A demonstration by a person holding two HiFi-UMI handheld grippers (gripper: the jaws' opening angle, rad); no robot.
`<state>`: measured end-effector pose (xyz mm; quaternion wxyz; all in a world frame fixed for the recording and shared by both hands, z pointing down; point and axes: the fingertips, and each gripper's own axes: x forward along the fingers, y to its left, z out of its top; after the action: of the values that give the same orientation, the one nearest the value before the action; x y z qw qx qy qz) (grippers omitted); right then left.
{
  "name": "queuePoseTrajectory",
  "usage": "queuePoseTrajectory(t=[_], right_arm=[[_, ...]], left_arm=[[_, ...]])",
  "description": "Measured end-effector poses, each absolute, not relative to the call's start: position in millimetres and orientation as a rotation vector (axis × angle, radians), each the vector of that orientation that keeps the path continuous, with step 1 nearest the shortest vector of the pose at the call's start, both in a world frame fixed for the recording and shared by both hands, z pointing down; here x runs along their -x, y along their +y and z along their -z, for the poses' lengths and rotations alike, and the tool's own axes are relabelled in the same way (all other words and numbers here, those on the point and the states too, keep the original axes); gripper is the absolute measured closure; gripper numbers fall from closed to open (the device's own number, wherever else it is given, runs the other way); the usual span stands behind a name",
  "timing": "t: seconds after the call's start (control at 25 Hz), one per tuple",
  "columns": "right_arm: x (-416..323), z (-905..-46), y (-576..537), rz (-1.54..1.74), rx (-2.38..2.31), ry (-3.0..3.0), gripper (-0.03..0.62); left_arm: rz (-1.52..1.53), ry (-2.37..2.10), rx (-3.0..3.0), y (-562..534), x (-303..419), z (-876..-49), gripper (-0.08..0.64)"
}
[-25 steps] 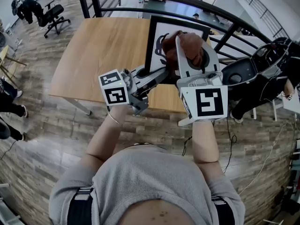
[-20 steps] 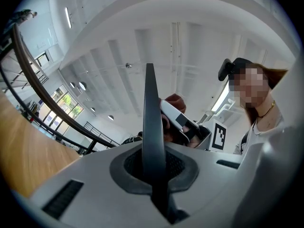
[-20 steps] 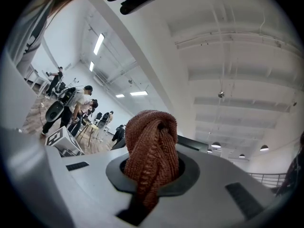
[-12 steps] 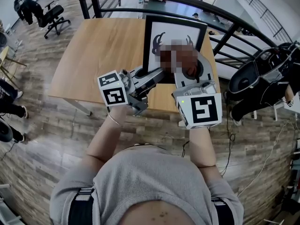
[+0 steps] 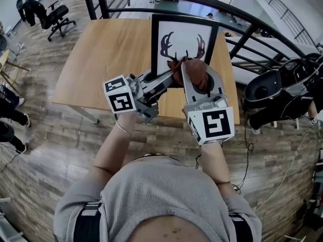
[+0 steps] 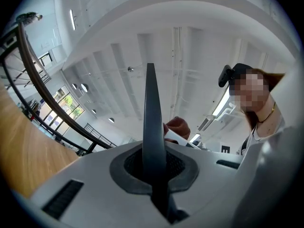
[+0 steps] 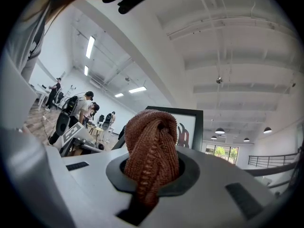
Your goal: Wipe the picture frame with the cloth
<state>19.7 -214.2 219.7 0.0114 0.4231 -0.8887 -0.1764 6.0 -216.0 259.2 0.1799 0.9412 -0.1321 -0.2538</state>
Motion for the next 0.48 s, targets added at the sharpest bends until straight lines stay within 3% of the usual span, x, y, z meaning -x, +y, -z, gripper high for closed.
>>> queuePoseTrajectory(t=[0.48], right_arm=[[-33, -247, -203, 0.408, -1.353, -2.783, 0.546]], left_arm=[[0.748, -0.356, -2.633, -215, -5, -257, 0.543]])
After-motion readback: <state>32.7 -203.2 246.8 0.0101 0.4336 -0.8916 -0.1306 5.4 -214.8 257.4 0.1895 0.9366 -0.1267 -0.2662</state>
